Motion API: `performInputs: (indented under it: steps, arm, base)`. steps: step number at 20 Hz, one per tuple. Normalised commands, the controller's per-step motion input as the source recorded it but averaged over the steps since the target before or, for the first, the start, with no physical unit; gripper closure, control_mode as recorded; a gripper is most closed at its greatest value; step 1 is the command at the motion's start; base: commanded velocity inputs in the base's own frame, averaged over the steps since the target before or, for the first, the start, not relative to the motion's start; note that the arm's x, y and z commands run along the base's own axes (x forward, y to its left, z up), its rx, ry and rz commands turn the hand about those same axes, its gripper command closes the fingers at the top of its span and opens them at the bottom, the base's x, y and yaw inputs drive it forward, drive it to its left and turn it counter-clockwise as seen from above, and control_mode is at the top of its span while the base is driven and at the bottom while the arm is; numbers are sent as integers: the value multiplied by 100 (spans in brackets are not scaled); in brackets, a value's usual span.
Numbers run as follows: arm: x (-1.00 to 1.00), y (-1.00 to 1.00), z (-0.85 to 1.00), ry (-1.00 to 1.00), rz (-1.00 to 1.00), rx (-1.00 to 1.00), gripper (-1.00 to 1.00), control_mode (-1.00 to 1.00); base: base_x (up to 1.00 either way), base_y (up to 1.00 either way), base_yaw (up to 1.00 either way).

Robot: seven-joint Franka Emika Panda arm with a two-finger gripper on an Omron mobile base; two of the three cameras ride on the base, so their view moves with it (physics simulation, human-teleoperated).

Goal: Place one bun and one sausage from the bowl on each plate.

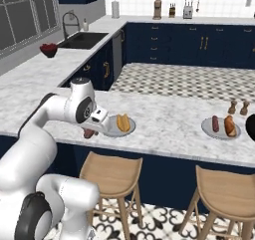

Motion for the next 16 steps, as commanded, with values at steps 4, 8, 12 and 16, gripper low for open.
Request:
performInputs:
  steps: [4, 8, 12, 16]
  arm:
    - [18, 7, 0, 0, 0, 0, 100, -100]
    - [97, 44, -18, 1, 6, 0, 100, -100]
    - [100, 4, -25, 2, 15, 0, 100, -100]
    - [100, 0, -36, 0, 18, 0, 100, -100]
  base:
    - [46, 4, 0]
    - [0, 0, 0]
    - [0, 0, 0]
    - [0, 0, 0]
